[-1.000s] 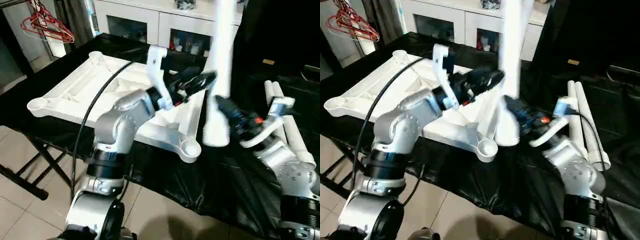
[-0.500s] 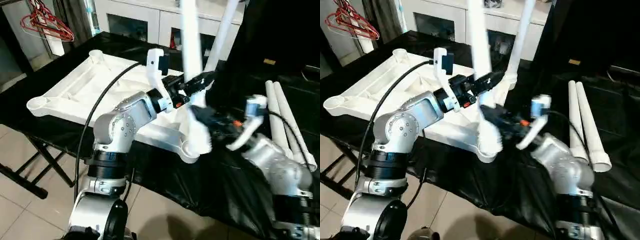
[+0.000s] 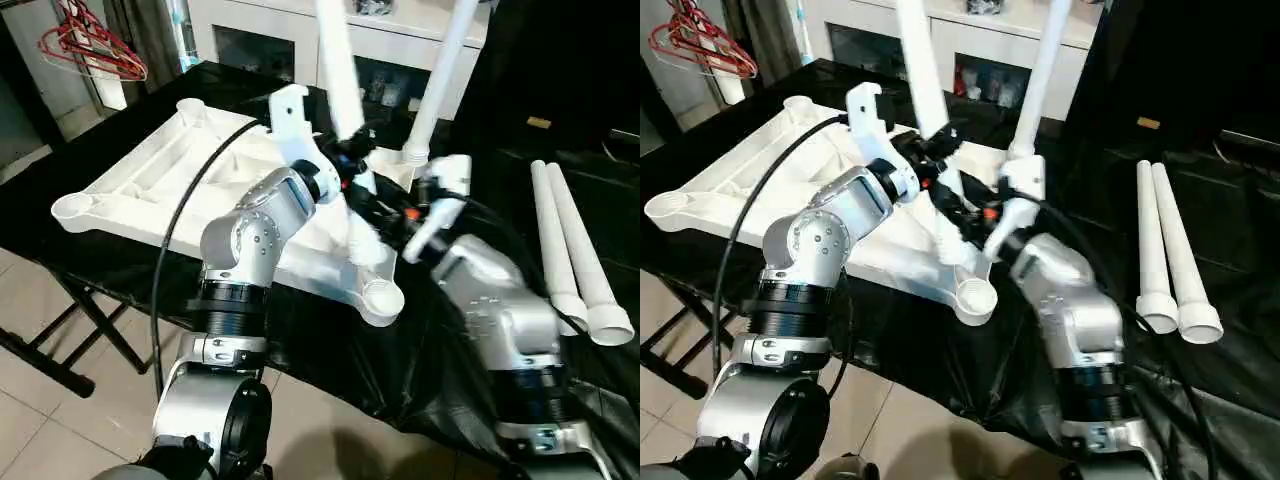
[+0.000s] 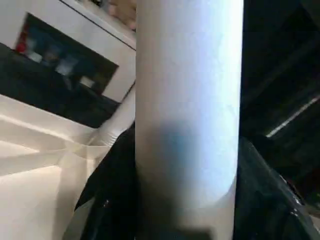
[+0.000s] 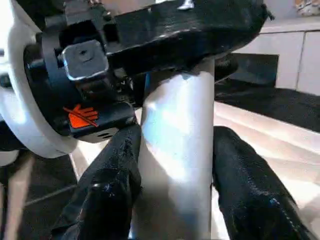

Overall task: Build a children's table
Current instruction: Pick table leg

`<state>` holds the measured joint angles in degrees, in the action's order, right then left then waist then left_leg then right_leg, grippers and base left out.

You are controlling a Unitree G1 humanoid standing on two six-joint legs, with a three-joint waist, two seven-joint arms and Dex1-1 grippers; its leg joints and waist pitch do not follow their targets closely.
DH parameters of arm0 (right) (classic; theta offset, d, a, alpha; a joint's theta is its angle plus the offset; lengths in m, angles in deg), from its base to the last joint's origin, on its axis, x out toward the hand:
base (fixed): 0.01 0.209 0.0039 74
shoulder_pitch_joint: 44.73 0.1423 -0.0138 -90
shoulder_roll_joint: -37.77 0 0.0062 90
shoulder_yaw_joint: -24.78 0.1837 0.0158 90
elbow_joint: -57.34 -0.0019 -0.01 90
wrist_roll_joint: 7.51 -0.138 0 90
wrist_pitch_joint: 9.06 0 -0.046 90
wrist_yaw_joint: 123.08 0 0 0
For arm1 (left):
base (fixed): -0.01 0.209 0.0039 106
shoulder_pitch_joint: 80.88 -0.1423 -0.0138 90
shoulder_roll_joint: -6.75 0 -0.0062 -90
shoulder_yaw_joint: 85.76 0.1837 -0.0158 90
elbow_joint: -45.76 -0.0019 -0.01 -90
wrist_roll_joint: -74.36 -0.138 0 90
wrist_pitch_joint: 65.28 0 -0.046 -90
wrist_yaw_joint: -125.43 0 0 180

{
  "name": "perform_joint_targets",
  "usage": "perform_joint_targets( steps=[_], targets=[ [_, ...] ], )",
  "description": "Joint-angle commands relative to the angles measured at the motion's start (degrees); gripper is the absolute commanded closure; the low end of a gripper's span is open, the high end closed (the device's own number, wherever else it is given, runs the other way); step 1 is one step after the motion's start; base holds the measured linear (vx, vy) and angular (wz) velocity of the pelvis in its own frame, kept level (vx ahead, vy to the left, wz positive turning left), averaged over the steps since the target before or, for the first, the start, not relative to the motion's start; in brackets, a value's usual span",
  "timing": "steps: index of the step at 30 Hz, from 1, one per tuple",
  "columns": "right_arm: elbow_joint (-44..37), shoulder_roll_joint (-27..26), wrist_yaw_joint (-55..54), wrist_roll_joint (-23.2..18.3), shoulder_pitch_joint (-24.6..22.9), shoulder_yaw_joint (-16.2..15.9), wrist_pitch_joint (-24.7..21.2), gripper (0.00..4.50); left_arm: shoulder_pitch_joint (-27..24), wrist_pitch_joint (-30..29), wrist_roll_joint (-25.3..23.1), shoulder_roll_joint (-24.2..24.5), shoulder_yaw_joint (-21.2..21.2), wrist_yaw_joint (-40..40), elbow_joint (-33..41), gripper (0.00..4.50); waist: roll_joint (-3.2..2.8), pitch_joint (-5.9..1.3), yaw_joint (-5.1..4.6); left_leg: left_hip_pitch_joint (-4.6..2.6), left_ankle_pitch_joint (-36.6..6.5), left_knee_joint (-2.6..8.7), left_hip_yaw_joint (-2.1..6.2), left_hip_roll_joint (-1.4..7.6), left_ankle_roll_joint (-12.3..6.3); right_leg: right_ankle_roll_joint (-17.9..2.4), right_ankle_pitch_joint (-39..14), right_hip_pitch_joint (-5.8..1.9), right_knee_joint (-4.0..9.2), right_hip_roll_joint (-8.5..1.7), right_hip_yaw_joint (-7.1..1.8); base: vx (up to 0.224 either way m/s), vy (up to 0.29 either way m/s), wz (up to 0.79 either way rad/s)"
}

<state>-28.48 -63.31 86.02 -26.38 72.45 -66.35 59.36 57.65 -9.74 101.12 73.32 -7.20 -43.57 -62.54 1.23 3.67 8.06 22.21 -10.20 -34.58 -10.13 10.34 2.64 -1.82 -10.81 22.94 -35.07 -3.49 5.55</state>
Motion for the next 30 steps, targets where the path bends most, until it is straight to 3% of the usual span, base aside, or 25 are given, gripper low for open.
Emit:
perform_joint_targets(
  steps=[1, 6, 9, 14, 15, 17, 18, 20, 21, 24, 25, 28, 29, 30],
  targets=[
    [-3.6, 0.1, 0.8, 2.0, 1.2, -3.3, 2.3, 2.66, 1.5, 1.8, -2.3, -1.3, -1.1, -3.8, -0.5, 2.58, 0.13, -4.64, -0.28, -1.06, -3.7, 3.53, 1.22, 3.16, -3.17, -9.2, -4.0, -3.64, 3.73, -5.64, -3.69, 0.000, 0.000, 0.00],
    [-3.7, 0.8, 1.3, 2.2, 0.9, -3.9, 1.3, 2.66, 1.5, 3.3, -1.3, -0.4, 0.2, 0.0, -0.3, 2.59, 0.35, -4.57, -0.25, -1.14, -4.1, 3.62, 1.21, 3.19, -2.98, -8.7, -4.6, -3.64, 3.77, -5.64, -3.74, 0.000, 0.000, 0.00],
    [-2.6, 2.0, 3.8, -0.3, 0.8, -2.7, -1.3, 1.96, 0.7, 2.3, -0.8, 1.7, 3.1, 5.2, 0.9, 2.59, 0.18, -4.64, -0.21, -1.13, -3.7, 3.56, 1.24, 3.17, -3.26, -8.7, -3.8, -3.68, 3.59, -5.60, -3.74, 0.000, 0.000, 0.00],
    [-1.5, 4.5, 7.6, -3.0, 0.9, -1.3, -4.2, 1.61, -0.3, -0.3, 1.2, 3.8, 5.1, 11.1, 2.7, 2.60, 0.37, -4.65, -0.18, -1.08, -3.4, 3.46, 1.16, 3.15, -3.81, -9.2, -3.3, -3.78, 3.45, -5.63, -3.74, 0.000, 0.000, 0.00],
    [-0.6, 7.6, 11.2, -3.1, 0.9, -2.0, -6.1, 1.53, -1.0, -2.4, 3.1, 5.7, 6.3, 15.9, 4.0, 2.60, 0.19, -4.68, -0.06, -1.10, -3.3, 3.45, 1.21, 3.19, -3.76, -9.5, -3.3, -3.81, 3.37, -5.67, -3.69, 0.000, 0.000, 0.00],
    [-0.5, 8.8, 13.2, -4.0, 0.8, -2.2, -7.6, 1.39, -1.2, -3.3, 3.6, 6.4, 6.7, 17.6, 4.3, 2.60, -0.02, -4.69, -0.03, -1.08, -2.9, 3.34, 1.15, 3.18, -3.87, -10.1, -2.8, -3.80, 3.25, -5.64, -3.75, 0.000, 0.000, 0.00],
    [-1.6, 10.5, 16.9, -6.5, 0.3, -2.4, -9.9, 1.36, -1.5, -4.3, 4.4, 7.6, 7.5, 20.6, 4.8, 2.60, -0.08, -4.66, 0.02, -1.12, -3.2, 3.33, 1.12, 3.21, -3.98, -10.5, -2.5, -3.71, 3.33, -5.61, -3.73, 0.000, 0.000, 0.00],
    [-3.2, 12.4, 21.2, -10.0, -0.4, -2.4, -13.0, 1.36, -2.0, -5.5, 5.6, 9.0, 8.4, 24.3, 5.5, 2.60, -0.02, -4.70, 0.22, -1.12, -3.5, 3.32, 1.21, 3.30, -4.49, -10.7, -2.4, -3.97, 3.28, -5.64, -3.72, 0.000, 0.000, 0.00],
    [-4.5, 14.2, 25.7, -13.9, -0.9, -2.0, -16.4, 1.36, -2.3, -6.8, 8.3, 10.4, 9.0, 29.7, 6.8, 2.60, -0.32, -4.74, 0.21, -1.11, -3.7, 3.27, 1.21, 3.31, -4.61, -11.1, -2.0, -4.02, 3.25, -5.63, -3.70, 0.000, 0.000, 0.00],
    [-5.1, 14.8, 27.6, -15.8, -1.1, -1.8, -17.7, 1.36, -2.8, -6.2, 9.5, 11.2, 9.6, 34.2, 7.6, 2.60, -0.58, -4.71, 0.02, -1.00, -4.5, 3.33, 1.29, 3.33, -3.94, -11.5, -2.8, -3.94, 3.35, -5.63, -3.61, 0.000, 0.000, 0.00],
    [-5.8, 15.2, 28.6, -17.3, -1.3, -1.7, -19.1, 1.54, -3.5, -7.1, 11.2, 12.2, 10.8, 38.9, 9.0, 2.60, -0.45, -4.69, -0.09, -1.10, -5.0, 3.40, 1.24, 3.28, -3.59, -11.4, -3.7, -3.96, 3.57, -5.62, -3.59, 0.000, 0.000, 0.00],
    [-6.2, 15.6, 29.4, -18.5, -1.4, -1.5, -20.4, 1.72, -3.8, -7.4, 11.3, 13.1, 12.3, 41.8, 9.3, 2.60, -0.51, -4.61, -0.06, -1.28, -5.8, 3.49, 1.22, 3.39, -2.69, -11.6, -5.8, -3.80, 3.70, -5.64, -3.61, 0.000, 0.000, 0.00],
    [-6.2, 15.6, 29.4, -18.5, -1.4, -1.5, -20.4, 1.72, -3.8, -7.4, 11.3, 13.1, 12.3, 41.8, 9.3, 2.60, -0.27, -4.63, -0.03, -1.29, -5.9, 3.49, 1.19, 3.39, -2.55, -11.4, -6.1, -3.84, 3.76, -5.65, -3.62, 0.000, 0.000, 0.00],
    [-6.1, 15.7, 29.8, -18.9, -1.4, -1.3, -20.8, 2.04, -3.7, -7.5, 11.3, 13.0, 12.4, 41.9, 8.9, 2.60, -0.39, -4.62, -0.01, -1.22, -5.9, 3.48, 1.20, 3.36, -2.22, -11.1, -6.5, -3.83, 3.72, -5.68, -3.65, 0.000, 0.000, 0.00]
  ],
)
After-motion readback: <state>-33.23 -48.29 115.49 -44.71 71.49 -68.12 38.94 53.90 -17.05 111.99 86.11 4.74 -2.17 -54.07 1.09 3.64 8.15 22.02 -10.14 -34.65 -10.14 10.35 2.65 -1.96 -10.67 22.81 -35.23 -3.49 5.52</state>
